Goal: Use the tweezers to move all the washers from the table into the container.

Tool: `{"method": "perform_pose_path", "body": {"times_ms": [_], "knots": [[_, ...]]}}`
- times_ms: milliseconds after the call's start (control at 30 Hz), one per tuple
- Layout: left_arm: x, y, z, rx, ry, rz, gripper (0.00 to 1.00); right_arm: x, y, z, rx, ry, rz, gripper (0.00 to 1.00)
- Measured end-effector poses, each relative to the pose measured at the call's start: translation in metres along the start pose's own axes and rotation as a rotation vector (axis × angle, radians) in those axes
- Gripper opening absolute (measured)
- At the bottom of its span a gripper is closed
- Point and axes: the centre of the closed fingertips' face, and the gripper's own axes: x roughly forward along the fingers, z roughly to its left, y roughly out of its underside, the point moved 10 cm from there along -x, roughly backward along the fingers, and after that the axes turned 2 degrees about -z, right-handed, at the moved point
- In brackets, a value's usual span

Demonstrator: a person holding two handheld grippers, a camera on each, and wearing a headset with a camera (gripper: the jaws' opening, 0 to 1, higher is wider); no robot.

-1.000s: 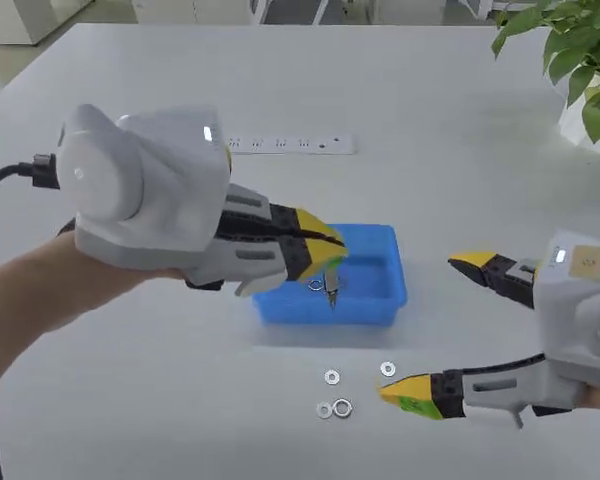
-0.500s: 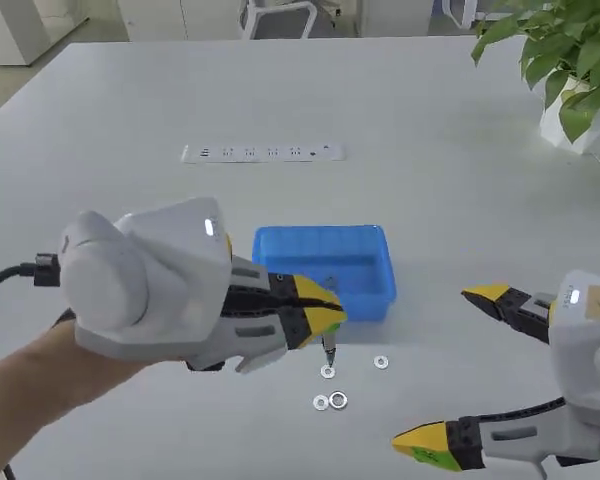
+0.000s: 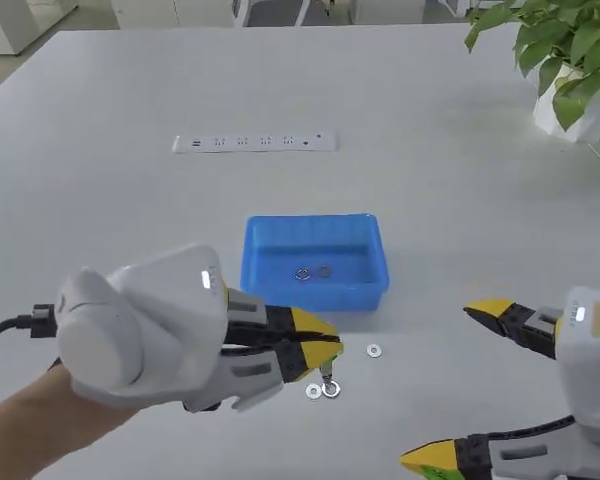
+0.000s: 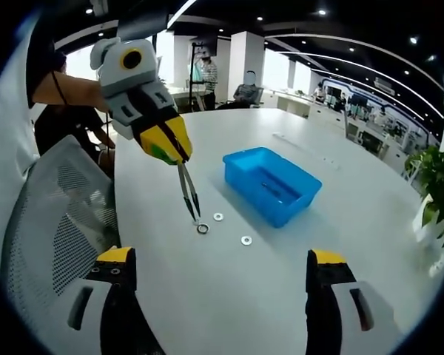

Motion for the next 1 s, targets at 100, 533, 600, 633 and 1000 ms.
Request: {"method": "perform_pose_path", "body": {"times_ms": [100,533,600,633,1000], "knots": [[0.003,0.002,-0.001,-0.004,0.014,0.005,0.05,0.001,0.001,0.001,0.009,-0.003,-0.001,0.95],[0.010,0.019,0.002,-0.044,0.012,-0.001,0.05,0.006,0.007,-0.003,0.040,-0.020,0.010,0.93],[0.010,0.020,0.002,-0.048,0.012,-0.001,0.05,0.007,0.007,-0.003,0.035,-0.023,0.014,0.93],[0.011,0.020,0.002,-0.051,0.013,-0.007,0.05,0.008,0.008,-0.003,0.037,-0.026,0.014,0.93],[0.011,0.020,0.004,-0.064,0.020,-0.002,0.05,0.012,0.007,-0.003,0.056,-0.048,0.019,0.92]]}}
